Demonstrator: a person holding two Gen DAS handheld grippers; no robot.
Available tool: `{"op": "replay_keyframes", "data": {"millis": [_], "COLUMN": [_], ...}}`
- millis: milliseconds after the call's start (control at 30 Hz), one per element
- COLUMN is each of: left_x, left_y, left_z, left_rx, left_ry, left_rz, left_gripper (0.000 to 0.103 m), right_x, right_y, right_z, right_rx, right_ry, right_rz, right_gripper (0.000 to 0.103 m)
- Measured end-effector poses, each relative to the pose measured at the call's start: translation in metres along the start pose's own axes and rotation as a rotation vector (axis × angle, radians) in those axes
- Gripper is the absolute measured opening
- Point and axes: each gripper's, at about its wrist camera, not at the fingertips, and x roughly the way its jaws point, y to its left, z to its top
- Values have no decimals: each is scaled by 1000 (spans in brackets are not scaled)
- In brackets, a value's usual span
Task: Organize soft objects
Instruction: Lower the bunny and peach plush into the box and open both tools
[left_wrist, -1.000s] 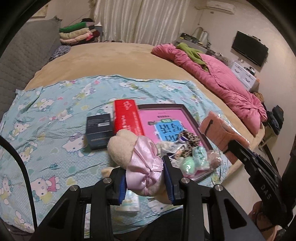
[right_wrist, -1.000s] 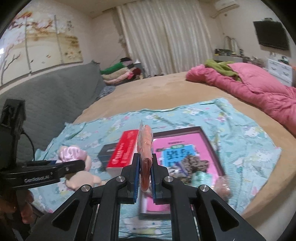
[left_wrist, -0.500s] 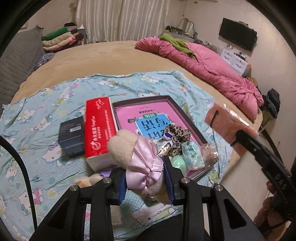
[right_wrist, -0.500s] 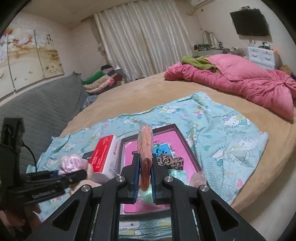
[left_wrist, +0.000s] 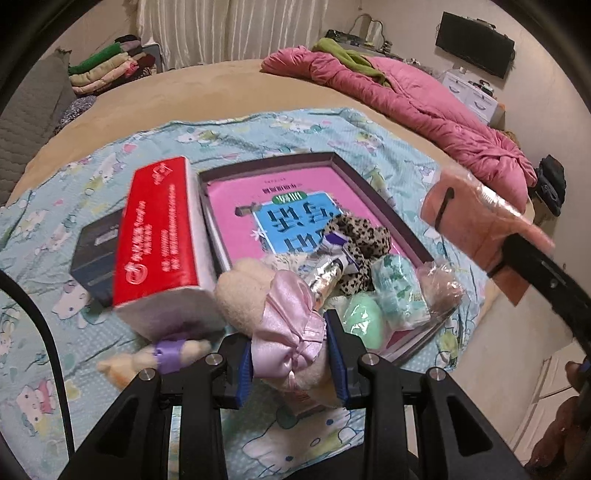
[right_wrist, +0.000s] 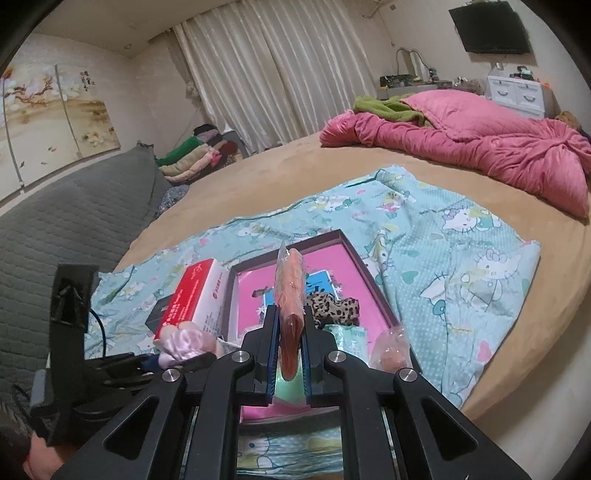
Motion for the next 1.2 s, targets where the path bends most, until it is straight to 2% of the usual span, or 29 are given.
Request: {"op": "replay_keyframes", "data": {"millis": [333,933,1200], "left_x": [25,35,41], "left_y": [-2,0,2], "left_z": [-3,0,-3], "left_rx": [5,22,29], "left_ry": [28,-17,-9], "left_rz": [8,32,39], "left_gripper": [35,36,36], "right_x": [16,54,69], "right_y": [-6,-11,-15], "right_z": [-3,-11,-15], "right_rx": [12,23,30], "right_ry": [18,71,96], "right_rz": [1,6,-5], "right_gripper": [11,12,13]}}
